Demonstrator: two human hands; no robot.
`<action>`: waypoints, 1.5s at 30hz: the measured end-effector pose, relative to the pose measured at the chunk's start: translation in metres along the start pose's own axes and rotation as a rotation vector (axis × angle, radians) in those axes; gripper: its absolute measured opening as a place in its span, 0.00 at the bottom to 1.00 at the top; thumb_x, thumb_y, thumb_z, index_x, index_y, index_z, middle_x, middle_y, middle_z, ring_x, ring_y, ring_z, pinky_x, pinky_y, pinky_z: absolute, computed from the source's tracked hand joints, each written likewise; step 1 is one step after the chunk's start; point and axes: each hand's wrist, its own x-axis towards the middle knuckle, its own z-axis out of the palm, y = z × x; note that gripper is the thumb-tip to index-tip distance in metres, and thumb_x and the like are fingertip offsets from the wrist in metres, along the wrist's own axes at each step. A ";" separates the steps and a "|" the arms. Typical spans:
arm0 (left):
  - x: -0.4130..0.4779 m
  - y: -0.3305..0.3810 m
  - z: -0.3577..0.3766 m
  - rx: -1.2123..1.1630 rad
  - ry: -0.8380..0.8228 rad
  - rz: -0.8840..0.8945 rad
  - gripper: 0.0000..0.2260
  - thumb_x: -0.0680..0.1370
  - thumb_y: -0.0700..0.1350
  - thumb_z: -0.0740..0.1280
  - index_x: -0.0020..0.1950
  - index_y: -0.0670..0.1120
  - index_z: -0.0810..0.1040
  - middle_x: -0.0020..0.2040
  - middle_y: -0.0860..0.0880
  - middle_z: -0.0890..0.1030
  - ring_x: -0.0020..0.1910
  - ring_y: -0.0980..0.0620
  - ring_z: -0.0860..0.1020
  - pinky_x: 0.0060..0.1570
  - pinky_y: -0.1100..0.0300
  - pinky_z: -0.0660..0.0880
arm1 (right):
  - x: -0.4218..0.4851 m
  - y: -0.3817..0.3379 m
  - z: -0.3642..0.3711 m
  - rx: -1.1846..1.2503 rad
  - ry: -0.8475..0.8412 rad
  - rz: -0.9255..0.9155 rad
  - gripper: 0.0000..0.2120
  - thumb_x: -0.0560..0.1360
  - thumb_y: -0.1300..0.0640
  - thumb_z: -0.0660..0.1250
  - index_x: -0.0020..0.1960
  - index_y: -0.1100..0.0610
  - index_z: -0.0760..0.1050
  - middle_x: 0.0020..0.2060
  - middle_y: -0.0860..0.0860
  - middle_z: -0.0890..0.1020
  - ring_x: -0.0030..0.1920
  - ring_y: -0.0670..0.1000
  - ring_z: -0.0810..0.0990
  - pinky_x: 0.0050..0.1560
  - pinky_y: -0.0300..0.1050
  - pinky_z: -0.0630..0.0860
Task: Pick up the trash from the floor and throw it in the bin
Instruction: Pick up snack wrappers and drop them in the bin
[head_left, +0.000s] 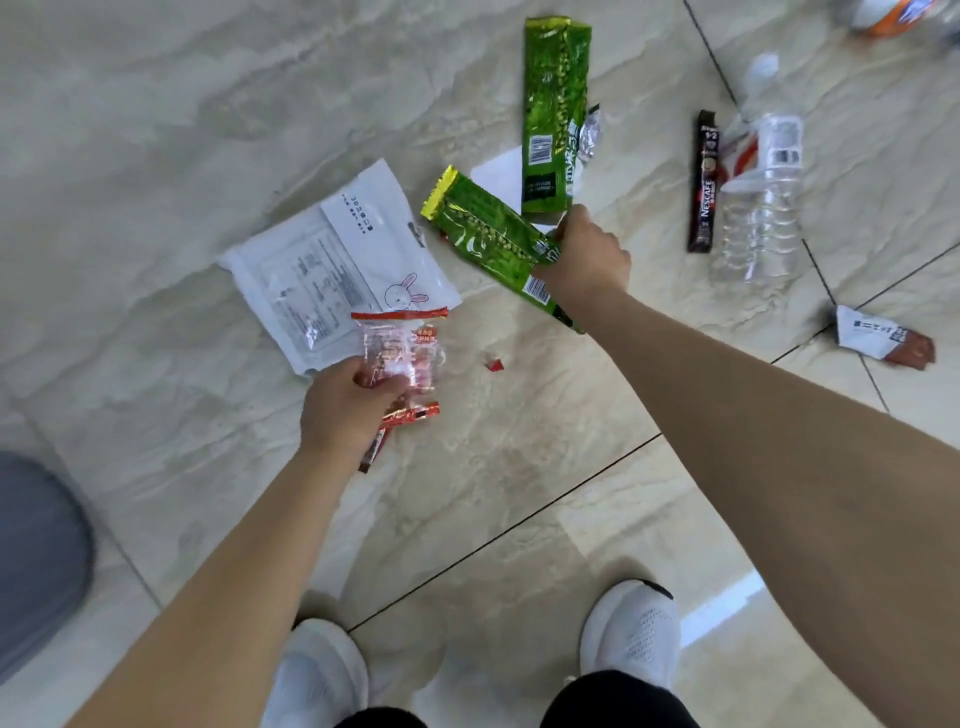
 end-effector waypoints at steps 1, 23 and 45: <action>-0.002 0.001 -0.002 -0.112 -0.003 -0.047 0.06 0.71 0.45 0.73 0.44 0.44 0.83 0.36 0.49 0.82 0.38 0.48 0.79 0.41 0.58 0.72 | -0.003 -0.001 0.000 0.022 -0.041 0.019 0.18 0.71 0.57 0.68 0.60 0.55 0.70 0.55 0.55 0.80 0.59 0.59 0.75 0.55 0.50 0.70; -0.265 0.080 -0.277 -0.849 0.432 -0.231 0.13 0.75 0.38 0.69 0.59 0.36 0.79 0.46 0.44 0.80 0.42 0.48 0.78 0.49 0.54 0.76 | -0.246 -0.212 -0.251 0.355 -0.315 -0.452 0.08 0.69 0.55 0.71 0.42 0.60 0.77 0.34 0.55 0.77 0.38 0.54 0.75 0.38 0.45 0.71; -0.254 -0.161 -0.396 -0.701 0.463 -0.637 0.07 0.72 0.47 0.73 0.43 0.44 0.80 0.34 0.48 0.81 0.31 0.53 0.78 0.31 0.61 0.73 | -0.429 -0.410 -0.094 -0.287 -0.409 -0.781 0.11 0.74 0.56 0.64 0.55 0.57 0.76 0.53 0.56 0.81 0.56 0.58 0.79 0.44 0.45 0.70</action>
